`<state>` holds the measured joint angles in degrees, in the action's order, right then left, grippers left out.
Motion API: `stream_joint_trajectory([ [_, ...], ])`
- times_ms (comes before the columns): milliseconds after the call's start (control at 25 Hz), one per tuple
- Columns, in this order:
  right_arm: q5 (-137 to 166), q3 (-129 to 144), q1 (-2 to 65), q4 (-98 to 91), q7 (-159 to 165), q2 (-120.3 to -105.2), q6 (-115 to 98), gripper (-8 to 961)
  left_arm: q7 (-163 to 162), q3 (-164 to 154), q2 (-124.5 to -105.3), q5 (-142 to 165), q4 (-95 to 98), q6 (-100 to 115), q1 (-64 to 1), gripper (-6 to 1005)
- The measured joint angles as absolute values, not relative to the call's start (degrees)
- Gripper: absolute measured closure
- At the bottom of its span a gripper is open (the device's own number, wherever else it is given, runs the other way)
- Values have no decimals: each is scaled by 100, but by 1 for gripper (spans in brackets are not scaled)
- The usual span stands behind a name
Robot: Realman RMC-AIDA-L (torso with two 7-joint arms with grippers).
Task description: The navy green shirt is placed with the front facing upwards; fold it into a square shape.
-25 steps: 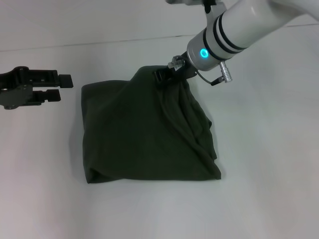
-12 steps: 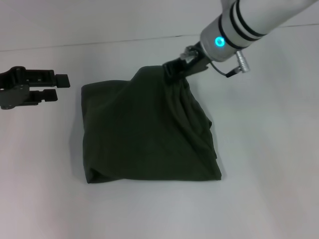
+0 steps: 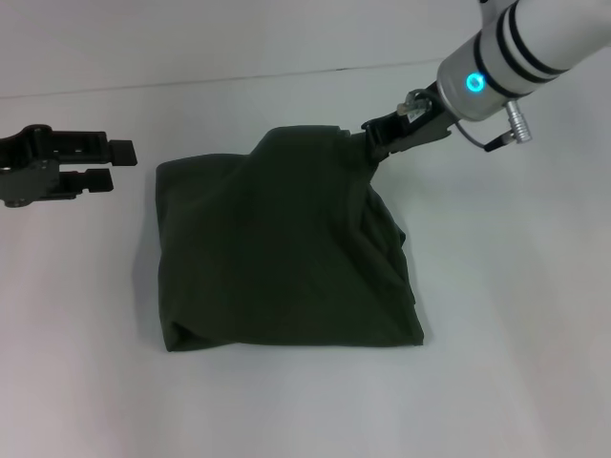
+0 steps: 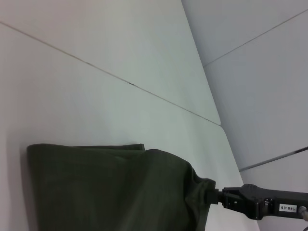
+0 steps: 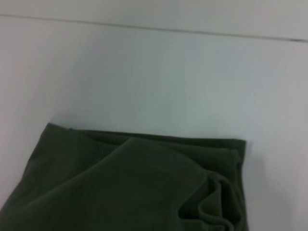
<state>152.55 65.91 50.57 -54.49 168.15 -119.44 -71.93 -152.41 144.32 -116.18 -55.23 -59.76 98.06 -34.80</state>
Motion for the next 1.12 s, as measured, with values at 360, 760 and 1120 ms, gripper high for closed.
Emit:
stream_joint_trajectory([
  [360,15657,6362,5044,-5562,16821,-11944,-7221,948,-15274,14432,-11635,-5519,-5977,9843,-3490,371],
  [760,15977,6318,5066,-5553,16895,-11937,-7105,949,-15281,14422,-11646,-5519,-5977,9844,-3488,372],
  [1120,15926,6298,5079,-5333,16873,-11941,-6835,949,-15278,14430,-11645,-5519,-5977,9839,-3449,372],
])
